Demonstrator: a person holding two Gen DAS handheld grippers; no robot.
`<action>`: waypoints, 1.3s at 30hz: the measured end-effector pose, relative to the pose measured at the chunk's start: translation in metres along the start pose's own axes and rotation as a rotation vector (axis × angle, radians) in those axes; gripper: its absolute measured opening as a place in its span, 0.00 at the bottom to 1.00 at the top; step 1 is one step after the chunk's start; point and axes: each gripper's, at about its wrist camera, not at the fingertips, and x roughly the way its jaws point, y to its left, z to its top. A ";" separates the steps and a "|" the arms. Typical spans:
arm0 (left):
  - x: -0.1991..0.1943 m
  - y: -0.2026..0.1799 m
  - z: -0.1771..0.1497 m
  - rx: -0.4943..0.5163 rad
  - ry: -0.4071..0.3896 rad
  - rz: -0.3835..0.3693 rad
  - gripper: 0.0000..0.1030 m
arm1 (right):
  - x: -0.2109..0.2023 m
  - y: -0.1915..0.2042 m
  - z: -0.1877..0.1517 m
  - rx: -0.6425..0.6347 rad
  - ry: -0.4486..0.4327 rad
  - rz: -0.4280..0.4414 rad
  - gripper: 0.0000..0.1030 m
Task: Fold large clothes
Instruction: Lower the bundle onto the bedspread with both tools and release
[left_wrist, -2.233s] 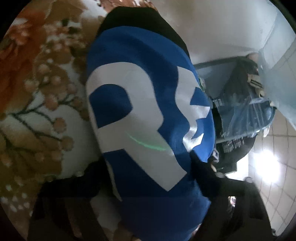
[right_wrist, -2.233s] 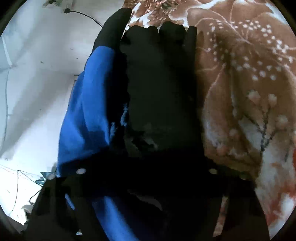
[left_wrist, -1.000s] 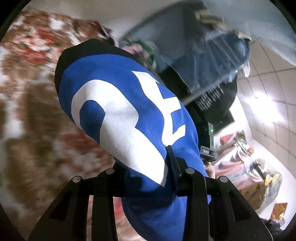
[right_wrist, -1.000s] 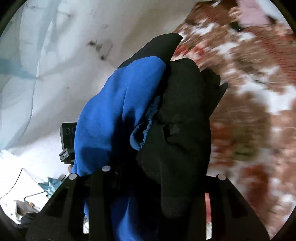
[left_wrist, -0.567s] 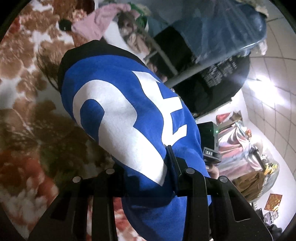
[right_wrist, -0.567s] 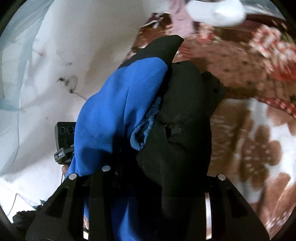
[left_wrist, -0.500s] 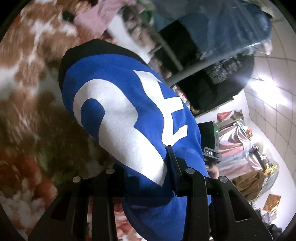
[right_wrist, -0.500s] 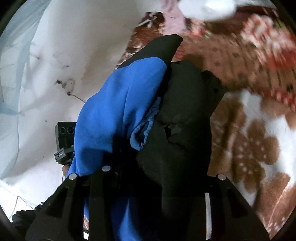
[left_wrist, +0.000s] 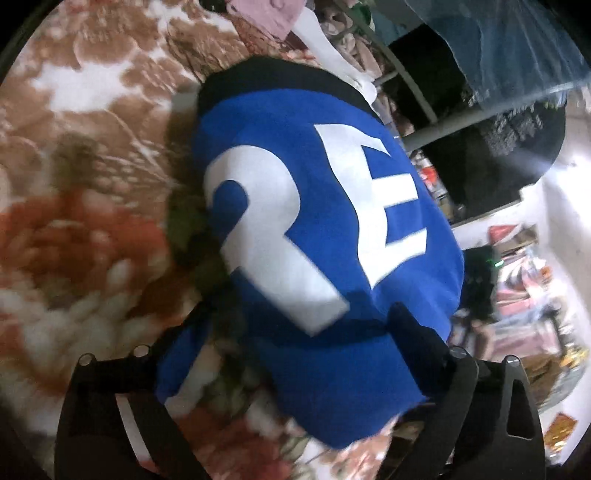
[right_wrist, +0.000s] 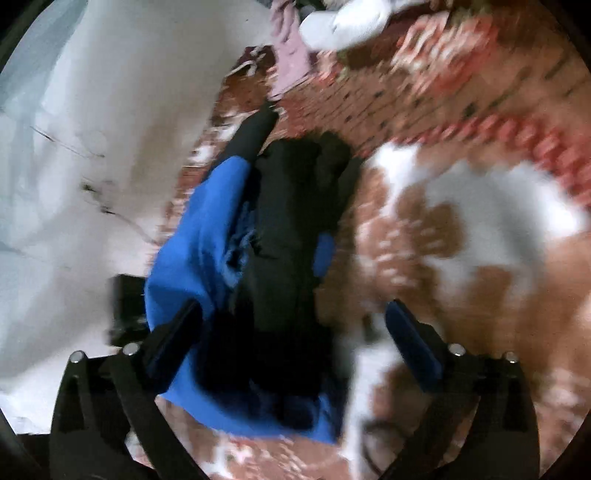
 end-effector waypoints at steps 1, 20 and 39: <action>-0.010 -0.007 -0.003 0.047 -0.010 0.070 0.94 | -0.014 0.014 0.003 -0.046 -0.034 -0.063 0.96; 0.020 -0.080 -0.018 0.320 -0.119 0.433 0.96 | 0.101 0.130 -0.001 -0.371 -0.008 -0.632 0.94; -0.098 -0.136 -0.100 0.424 -0.360 0.561 0.95 | -0.031 0.171 -0.090 -0.387 -0.262 -0.616 0.95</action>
